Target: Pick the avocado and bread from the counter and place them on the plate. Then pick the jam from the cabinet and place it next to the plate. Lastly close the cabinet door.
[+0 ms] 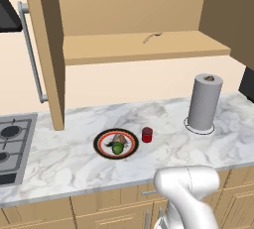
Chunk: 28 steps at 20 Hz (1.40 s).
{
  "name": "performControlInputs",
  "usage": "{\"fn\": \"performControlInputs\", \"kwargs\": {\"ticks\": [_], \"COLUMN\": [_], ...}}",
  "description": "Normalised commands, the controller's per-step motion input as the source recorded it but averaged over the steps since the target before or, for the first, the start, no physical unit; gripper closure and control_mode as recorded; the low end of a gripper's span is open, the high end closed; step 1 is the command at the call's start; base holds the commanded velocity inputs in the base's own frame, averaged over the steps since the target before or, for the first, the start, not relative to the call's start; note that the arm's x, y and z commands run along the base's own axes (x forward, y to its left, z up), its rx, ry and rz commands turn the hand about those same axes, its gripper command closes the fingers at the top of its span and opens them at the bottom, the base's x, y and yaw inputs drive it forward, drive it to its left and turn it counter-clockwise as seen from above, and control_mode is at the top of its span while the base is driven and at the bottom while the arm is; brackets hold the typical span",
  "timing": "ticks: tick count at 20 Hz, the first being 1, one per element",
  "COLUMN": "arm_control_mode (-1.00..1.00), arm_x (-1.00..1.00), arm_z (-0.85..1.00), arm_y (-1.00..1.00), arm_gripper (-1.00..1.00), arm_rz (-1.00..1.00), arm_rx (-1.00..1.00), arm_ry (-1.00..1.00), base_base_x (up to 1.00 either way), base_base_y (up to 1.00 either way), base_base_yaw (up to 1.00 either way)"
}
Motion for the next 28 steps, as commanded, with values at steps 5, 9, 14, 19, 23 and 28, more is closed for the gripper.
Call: {"fn": "performControlInputs", "kwargs": {"ticks": [5,9,14,19,23,28], "arm_control_mode": [-1.0,-1.0,-1.0,-1.0,-1.0,-1.0], "arm_x": [0.31,0.25,0.12,0.16,0.24,0.3], "arm_z": [0.0,0.0,0.0,0.0,-0.03,-0.12], "arm_y": [-0.28,-0.29,-0.28,-0.16,-0.03,-0.01], "arm_gripper": [-1.0,-1.0,-1.0,-1.0,-1.0,-1.0], "arm_rz": [0.13,0.14,0.12,0.04,0.0,0.0], "arm_rx": [0.0,0.0,0.0,0.0,0.0,0.0], "arm_ry": [0.0,0.0,0.0,-0.01,0.0,0.0], "base_base_x": [0.0,0.0,0.0,0.0,0.0,0.0], "base_base_y": [0.0,0.0,0.0,0.0,0.0,0.0], "base_base_yaw": [0.0,0.0,0.0,0.0,0.0,0.0]}}
